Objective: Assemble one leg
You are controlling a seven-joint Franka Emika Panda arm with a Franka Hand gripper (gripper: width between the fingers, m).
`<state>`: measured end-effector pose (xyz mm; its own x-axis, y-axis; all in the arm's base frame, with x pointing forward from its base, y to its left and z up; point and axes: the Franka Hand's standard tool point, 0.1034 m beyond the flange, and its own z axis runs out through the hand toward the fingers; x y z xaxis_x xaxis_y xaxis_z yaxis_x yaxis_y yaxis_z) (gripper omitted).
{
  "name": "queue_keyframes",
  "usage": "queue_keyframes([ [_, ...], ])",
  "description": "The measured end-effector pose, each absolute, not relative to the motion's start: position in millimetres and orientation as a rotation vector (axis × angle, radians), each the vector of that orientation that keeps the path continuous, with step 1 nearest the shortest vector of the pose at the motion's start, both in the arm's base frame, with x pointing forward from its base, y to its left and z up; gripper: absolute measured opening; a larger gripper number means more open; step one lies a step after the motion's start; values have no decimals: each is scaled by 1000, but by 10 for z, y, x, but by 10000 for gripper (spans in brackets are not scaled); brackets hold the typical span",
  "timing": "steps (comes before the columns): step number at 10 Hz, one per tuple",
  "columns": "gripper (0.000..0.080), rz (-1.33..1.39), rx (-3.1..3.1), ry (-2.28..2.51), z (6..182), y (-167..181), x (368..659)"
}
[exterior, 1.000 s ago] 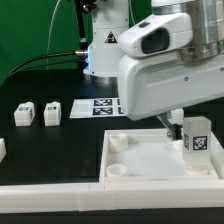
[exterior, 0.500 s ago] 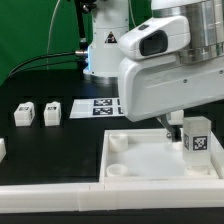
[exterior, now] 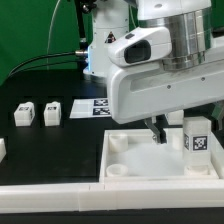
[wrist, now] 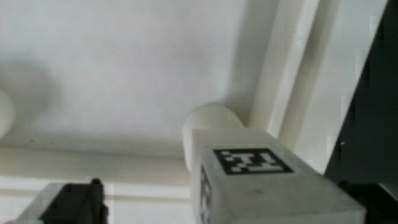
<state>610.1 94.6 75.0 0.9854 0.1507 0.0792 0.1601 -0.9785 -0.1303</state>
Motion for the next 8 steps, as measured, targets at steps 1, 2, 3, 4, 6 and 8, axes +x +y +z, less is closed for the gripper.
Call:
queue_keyframes([
  [1, 649, -104, -2993, -241, 751, 971, 6098],
  [2, 561, -102, -2991, -249, 747, 1006, 6092],
  [3, 425, -102, -2991, -250, 744, 1008, 6090],
  [4, 425, -101, -2991, -250, 743, 1007, 6089],
  [6, 291, -102, -2991, -250, 742, 1006, 6090],
  [8, 291, -98, -2994, -193, 743, 1011, 6090],
])
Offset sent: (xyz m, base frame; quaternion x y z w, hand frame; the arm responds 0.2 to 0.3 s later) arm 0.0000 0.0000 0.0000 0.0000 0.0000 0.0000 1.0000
